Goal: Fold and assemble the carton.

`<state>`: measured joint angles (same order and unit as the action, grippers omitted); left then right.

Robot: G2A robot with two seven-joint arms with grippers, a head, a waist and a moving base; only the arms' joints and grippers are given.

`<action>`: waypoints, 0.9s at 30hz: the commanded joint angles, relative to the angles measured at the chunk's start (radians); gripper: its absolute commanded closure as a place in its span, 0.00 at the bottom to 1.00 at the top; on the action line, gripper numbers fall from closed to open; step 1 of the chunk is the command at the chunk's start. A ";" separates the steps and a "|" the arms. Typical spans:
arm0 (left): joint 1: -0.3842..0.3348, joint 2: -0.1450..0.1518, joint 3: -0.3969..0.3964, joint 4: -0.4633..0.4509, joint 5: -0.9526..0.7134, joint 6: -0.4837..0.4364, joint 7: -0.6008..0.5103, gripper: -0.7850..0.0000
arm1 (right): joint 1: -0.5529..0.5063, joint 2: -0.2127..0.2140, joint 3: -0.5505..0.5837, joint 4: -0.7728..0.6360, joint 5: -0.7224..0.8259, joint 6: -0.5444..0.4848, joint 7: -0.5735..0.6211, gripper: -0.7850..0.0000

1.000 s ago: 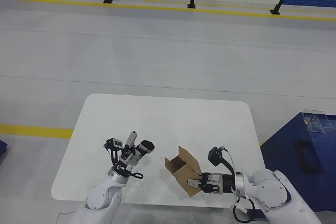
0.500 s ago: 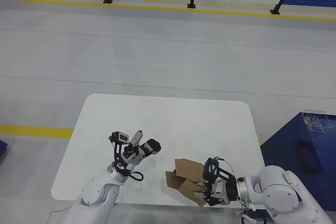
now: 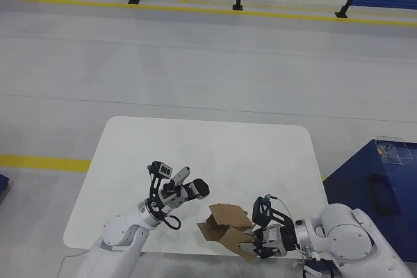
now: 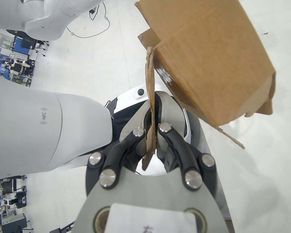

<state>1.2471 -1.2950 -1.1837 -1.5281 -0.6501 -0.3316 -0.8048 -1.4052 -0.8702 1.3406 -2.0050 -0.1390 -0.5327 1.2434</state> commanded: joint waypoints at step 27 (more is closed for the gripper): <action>0.007 0.012 -0.101 -0.005 -0.219 0.048 -0.125 0.00 | 0.249 -0.017 -0.307 0.259 0.232 0.011 0.056 1.00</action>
<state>1.2578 -1.2851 -1.2755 -1.5378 -0.8509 -0.3022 -0.9093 -1.2020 -0.8867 1.0812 -1.7857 0.0620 -0.5230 1.2996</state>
